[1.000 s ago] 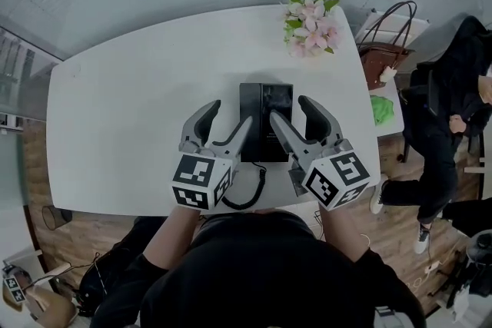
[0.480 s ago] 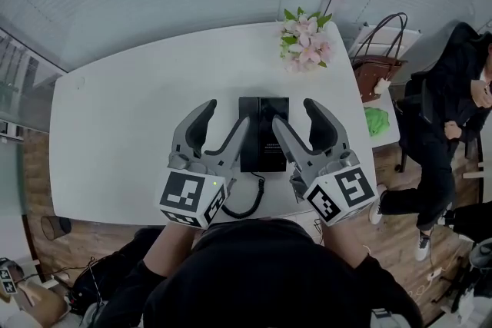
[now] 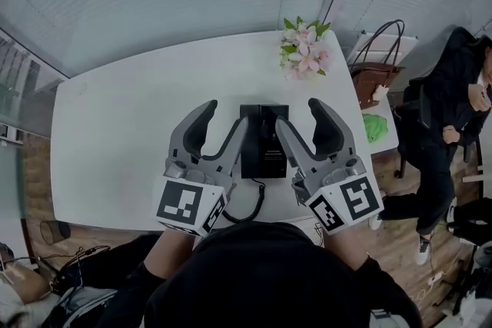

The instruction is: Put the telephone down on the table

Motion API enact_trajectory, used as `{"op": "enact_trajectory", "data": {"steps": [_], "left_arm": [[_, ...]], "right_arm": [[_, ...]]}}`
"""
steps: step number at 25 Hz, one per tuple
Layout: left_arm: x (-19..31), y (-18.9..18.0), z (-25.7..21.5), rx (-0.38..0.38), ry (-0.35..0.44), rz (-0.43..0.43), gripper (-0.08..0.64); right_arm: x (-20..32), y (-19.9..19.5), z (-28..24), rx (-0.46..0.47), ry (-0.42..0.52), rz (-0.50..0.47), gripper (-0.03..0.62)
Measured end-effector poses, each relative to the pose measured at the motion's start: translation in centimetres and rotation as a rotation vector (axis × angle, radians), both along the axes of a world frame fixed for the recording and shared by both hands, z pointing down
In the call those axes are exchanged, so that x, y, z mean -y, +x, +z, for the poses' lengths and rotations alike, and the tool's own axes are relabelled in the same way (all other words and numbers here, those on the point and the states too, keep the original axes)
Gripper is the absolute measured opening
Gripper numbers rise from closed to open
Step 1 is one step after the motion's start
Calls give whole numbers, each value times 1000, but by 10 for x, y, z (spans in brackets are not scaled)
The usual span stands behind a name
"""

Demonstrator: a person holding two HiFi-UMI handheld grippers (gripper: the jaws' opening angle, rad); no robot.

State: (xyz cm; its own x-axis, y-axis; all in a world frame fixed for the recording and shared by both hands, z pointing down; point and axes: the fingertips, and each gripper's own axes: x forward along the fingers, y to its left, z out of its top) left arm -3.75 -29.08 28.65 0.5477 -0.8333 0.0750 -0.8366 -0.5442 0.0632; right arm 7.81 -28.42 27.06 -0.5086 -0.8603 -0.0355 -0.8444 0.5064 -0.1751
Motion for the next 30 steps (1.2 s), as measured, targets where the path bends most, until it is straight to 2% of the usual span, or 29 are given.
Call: {"op": "enact_trajectory", "data": {"steps": [5, 16, 26, 30], "left_arm": [[-2, -2, -5, 26, 29, -11, 210], [-3, -4, -8, 16, 36, -14, 142], [-4, -5, -9, -4, 32, -2, 75], [-6, -6, -9, -17, 30, -1, 41]], "right_arm": [[-1, -2, -8, -7, 27, 4, 262], [-5, -3, -16, -3, 50, 9, 208], [-8, -4, -17, -19, 76, 34, 104], [-10, -5, -15, -4, 60, 26, 78]]}}
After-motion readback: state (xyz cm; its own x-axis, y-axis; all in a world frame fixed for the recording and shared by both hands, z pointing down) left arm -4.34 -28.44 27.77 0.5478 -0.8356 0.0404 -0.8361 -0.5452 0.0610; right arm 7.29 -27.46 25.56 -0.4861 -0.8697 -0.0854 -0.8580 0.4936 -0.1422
